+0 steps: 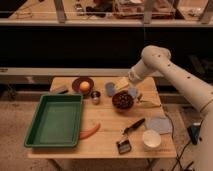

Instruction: Place grapes in purple bowl

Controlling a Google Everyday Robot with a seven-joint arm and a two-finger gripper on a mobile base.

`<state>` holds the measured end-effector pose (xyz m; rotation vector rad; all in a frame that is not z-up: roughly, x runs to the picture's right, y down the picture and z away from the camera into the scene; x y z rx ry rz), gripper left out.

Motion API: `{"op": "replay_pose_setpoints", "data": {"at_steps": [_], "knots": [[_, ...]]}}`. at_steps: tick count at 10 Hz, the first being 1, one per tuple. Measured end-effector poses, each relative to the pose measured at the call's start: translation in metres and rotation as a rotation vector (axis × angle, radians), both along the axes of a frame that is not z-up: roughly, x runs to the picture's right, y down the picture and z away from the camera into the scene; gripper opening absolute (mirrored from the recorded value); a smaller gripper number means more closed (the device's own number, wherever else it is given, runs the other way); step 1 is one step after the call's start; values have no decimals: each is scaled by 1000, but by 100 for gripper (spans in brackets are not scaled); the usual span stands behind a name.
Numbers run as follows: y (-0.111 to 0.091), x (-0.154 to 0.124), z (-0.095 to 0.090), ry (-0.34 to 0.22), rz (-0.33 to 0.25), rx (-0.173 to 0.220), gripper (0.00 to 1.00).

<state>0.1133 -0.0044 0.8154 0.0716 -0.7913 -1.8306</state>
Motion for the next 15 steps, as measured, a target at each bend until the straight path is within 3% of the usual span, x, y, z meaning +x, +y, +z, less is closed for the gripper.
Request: {"op": "replay_pose_setpoints", "data": {"at_steps": [4, 8, 10, 12, 15], "knots": [[33, -15, 44, 53, -36, -50, 80], [45, -8, 62, 128, -36, -81, 80], [46, 0, 63, 160, -22, -83, 71], [46, 2, 64, 176, -15, -82, 52], [49, 1, 66, 197, -20, -78, 49]]}}
